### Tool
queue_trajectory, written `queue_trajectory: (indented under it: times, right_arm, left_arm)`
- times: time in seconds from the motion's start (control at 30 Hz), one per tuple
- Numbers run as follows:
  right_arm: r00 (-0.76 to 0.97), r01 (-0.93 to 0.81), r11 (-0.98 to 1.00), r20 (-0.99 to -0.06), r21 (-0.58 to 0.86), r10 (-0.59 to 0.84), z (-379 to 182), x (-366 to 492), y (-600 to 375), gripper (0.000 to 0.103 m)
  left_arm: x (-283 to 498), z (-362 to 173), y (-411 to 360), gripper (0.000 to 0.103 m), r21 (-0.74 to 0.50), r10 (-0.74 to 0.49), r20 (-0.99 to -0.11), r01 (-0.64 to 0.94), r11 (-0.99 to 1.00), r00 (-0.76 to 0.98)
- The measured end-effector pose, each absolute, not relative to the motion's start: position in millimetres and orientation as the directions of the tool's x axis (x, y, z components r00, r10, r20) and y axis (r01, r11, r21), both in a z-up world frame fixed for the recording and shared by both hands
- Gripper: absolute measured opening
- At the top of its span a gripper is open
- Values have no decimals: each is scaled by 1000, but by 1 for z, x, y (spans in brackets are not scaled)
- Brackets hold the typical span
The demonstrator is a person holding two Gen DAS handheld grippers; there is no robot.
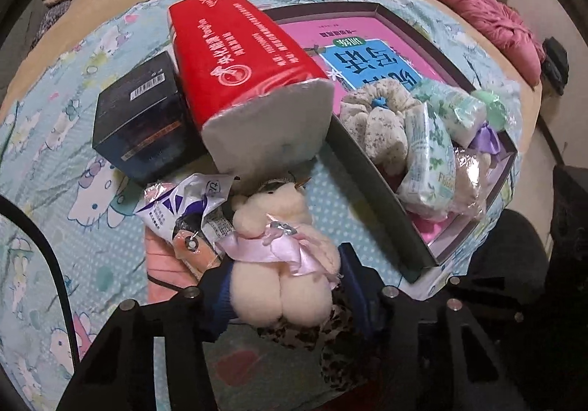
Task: Organize soft objects
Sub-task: 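Close the right tool on the leopard scrunchie while the left tool grasps the pink-ribbon teddy bear, then lift and carry the scrunchie with the right tool while the left tool carries the bear to the tray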
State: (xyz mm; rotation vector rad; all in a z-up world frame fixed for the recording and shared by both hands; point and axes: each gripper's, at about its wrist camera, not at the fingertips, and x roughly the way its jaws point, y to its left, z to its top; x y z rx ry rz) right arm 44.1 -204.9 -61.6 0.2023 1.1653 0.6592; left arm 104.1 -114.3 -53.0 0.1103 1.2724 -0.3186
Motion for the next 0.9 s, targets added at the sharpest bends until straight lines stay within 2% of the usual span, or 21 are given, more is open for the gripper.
queue_trajectory:
  times: [0.23,0.4,0.9]
  right_arm:
    - [234,-370,785,-768,496,596,-58,44,-214,17]
    - [234,-368,778,-758,510,608,-56,43,-213,17]
    - [289,-338,768,-717,544,635,-43,45,-235,17]
  left_arm:
    - [100,-41,-100,45,-159,-233,-932,263,952,277]
    - [95,-28,-83,45,-230,-295,-904,231,945,308]
    - [92,22,-62,45,-342,-395,-809,198,918,435]
